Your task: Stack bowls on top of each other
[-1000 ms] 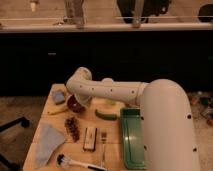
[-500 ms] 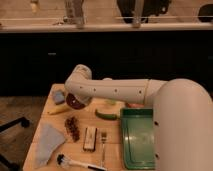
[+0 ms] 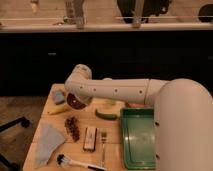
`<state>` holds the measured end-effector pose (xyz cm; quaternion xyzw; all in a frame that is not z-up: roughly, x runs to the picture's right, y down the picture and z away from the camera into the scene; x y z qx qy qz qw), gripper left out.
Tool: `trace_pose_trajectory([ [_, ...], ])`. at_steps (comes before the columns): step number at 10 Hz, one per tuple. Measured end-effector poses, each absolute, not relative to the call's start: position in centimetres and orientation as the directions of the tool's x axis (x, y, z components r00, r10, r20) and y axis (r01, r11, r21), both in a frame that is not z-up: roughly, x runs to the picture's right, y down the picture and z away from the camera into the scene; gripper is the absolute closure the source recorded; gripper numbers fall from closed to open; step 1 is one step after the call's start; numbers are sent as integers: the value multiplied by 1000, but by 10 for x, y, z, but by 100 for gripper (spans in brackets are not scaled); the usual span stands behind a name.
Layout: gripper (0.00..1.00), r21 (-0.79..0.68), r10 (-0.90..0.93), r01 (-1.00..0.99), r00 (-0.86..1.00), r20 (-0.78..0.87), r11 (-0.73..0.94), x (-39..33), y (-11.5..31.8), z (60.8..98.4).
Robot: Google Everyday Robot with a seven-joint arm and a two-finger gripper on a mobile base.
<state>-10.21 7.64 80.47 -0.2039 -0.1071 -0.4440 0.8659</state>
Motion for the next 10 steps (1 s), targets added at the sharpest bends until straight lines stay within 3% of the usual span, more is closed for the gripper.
trace_pose_trajectory([
  [10, 100, -318, -724, 750, 653, 222, 580, -52, 42, 797],
])
